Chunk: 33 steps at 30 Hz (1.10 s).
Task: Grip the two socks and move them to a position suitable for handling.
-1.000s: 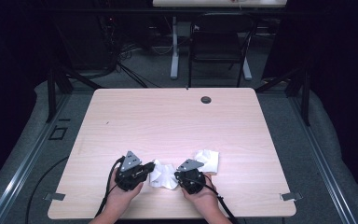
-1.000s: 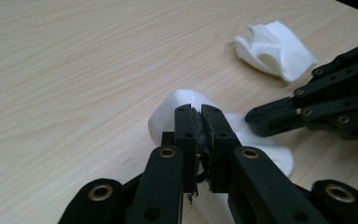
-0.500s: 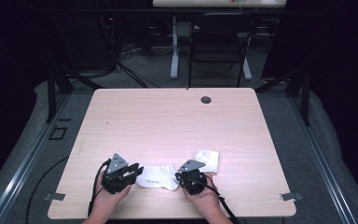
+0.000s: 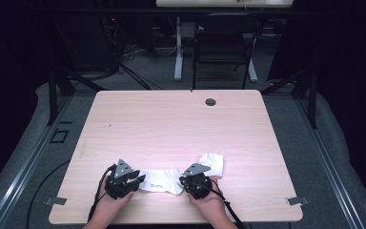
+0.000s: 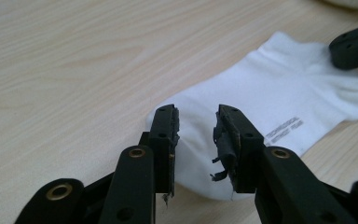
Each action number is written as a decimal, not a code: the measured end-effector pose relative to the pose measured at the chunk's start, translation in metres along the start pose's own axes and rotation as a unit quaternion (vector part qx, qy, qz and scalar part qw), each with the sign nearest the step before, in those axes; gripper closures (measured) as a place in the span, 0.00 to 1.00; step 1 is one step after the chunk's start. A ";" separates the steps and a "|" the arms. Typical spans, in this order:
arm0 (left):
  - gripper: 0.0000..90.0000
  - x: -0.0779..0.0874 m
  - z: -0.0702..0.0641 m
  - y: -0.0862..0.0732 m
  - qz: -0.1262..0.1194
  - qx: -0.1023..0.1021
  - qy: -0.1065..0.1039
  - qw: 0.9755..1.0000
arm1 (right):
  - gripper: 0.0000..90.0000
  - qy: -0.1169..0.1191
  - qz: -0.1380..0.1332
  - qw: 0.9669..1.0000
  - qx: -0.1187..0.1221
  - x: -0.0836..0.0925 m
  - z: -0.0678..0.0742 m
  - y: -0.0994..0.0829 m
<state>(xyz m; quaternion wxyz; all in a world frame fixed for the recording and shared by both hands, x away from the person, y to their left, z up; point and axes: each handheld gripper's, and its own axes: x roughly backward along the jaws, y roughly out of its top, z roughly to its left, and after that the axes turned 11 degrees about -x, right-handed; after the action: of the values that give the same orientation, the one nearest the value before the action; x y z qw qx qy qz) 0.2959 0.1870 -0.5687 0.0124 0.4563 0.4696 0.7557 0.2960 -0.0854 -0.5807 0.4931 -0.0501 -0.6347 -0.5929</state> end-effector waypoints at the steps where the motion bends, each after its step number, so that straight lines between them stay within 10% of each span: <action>1: 0.75 -0.002 -0.001 -0.001 0.006 -0.003 0.003 1.000 | 1.00 0.001 -0.001 1.000 0.001 0.000 0.000 0.000; 14: 0.97 -0.007 -0.002 -0.007 0.021 -0.009 -0.004 1.000 | 1.00 -0.002 -0.002 1.000 0.003 0.002 -0.002 -0.002; 22: 0.97 0.003 0.000 -0.007 0.009 0.028 -0.036 0.999 | 1.00 -0.001 0.004 1.000 0.005 0.006 -0.005 -0.004; 33: 0.95 0.010 -0.010 -0.020 0.015 0.017 -0.057 0.998 | 1.00 0.006 0.039 0.999 -0.006 0.016 -0.002 -0.008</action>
<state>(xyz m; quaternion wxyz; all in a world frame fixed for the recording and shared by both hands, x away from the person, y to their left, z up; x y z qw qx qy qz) 0.2753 0.1956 -0.5779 0.0205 0.5059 0.4744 0.7201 0.2834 -0.0974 -0.5754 0.5193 -0.0739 -0.6258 -0.5773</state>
